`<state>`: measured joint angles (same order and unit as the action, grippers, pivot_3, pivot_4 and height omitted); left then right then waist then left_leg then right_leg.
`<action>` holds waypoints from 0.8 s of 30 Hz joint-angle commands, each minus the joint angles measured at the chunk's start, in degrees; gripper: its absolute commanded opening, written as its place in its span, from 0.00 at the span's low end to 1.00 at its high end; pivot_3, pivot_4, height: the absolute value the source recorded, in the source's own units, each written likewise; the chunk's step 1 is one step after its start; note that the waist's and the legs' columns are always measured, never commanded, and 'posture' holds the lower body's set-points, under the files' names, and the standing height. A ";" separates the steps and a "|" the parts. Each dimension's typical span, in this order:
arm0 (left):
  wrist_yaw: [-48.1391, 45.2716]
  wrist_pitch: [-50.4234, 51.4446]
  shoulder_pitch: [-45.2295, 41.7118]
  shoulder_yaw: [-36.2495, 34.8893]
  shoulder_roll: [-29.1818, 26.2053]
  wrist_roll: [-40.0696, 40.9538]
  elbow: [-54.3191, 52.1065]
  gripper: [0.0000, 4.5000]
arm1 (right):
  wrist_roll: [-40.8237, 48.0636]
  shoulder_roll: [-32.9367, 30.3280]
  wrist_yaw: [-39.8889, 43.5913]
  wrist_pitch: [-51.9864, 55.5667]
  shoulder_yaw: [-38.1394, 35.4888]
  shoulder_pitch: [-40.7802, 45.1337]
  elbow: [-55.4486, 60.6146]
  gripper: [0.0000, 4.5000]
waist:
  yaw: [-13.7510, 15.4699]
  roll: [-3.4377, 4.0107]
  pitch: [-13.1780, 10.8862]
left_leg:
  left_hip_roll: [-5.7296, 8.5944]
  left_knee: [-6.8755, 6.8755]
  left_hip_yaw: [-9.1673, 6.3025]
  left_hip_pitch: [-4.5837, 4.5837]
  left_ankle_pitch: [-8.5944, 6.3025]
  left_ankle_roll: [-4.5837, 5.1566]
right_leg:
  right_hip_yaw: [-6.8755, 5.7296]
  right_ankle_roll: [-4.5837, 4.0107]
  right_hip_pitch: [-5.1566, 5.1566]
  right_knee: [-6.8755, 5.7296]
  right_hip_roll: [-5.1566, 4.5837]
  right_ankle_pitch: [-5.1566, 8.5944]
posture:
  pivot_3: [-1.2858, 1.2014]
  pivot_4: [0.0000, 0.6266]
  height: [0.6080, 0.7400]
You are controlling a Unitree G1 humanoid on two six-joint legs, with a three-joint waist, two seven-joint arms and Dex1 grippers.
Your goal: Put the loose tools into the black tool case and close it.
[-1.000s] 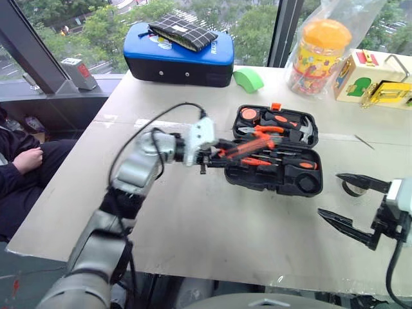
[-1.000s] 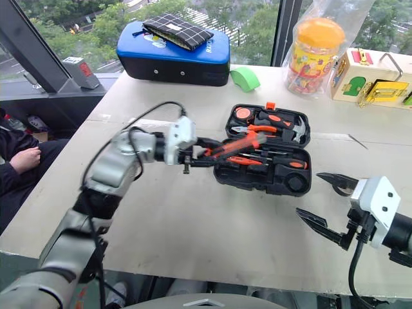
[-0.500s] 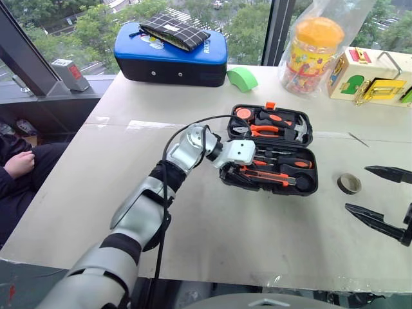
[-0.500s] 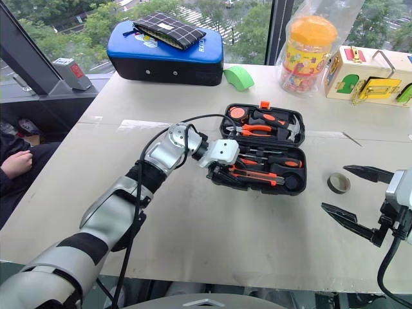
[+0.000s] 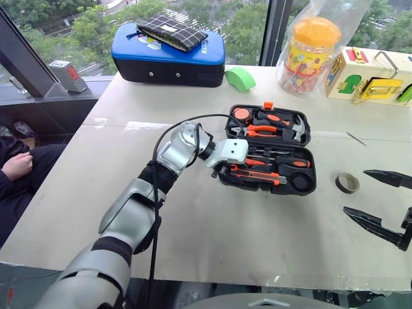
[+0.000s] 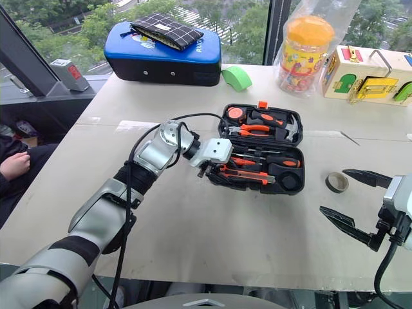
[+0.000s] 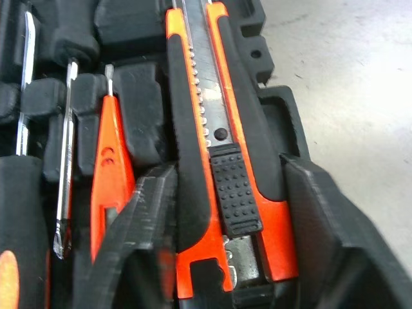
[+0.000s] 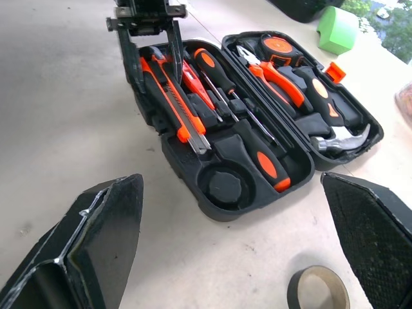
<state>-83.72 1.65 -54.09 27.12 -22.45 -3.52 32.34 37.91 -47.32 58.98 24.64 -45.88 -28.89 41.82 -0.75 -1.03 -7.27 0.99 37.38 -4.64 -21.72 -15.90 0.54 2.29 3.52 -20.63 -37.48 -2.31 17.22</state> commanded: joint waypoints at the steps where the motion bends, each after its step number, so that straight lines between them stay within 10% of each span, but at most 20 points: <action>1: -1.24 3.73 0.02 -3.07 -0.56 3.16 -3.23 0.94 | -0.25 0.16 -0.14 -1.10 -0.89 -0.02 0.97 1.00 | -0.07 0.00 0.00 | -0.10 -0.01 0.01 0.00 0.00 0.00 | 0.02 0.00 -0.01 0.02 0.09 0.00 | 0.52 0.24 1.00; 6: 0.79 12.95 0.07 -8.75 0.32 8.89 -6.39 0.87 | -0.94 0.55 -0.72 -1.31 0.00 0.25 1.12 1.00 | 0.15 0.02 -0.02 | -0.16 0.03 0.01 -0.03 0.00 0.00 | 0.03 -0.01 -0.04 -0.03 0.15 0.00 | 0.52 0.24 1.00; 15: 6.47 16.10 8.97 -8.19 1.90 9.15 -12.19 0.01 | -1.36 0.16 -1.64 -0.99 1.12 1.42 1.07 1.00 | 0.19 0.04 -0.01 | -0.16 0.07 0.01 0.01 0.00 0.00 | 0.07 -0.01 -0.02 -0.12 0.10 0.00 | 0.52 0.24 1.00; 24: 14.86 -1.00 15.48 1.67 -0.52 -4.13 -12.70 0.00 | -0.75 0.41 -2.97 1.91 -0.08 -1.24 3.31 1.00 | 1.26 0.19 0.25 | -0.15 0.06 0.11 0.24 0.00 -0.01 | 0.15 -0.01 0.23 -0.12 0.02 -0.01 | 0.52 0.24 1.00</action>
<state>-69.38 1.24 -40.38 26.22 -22.13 -4.37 18.32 36.47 -46.85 56.85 25.95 -43.78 -29.93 43.28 0.51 -0.84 -7.02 0.84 37.44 -4.52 -21.38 -15.91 0.53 2.44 3.50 -20.31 -37.59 -2.29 17.21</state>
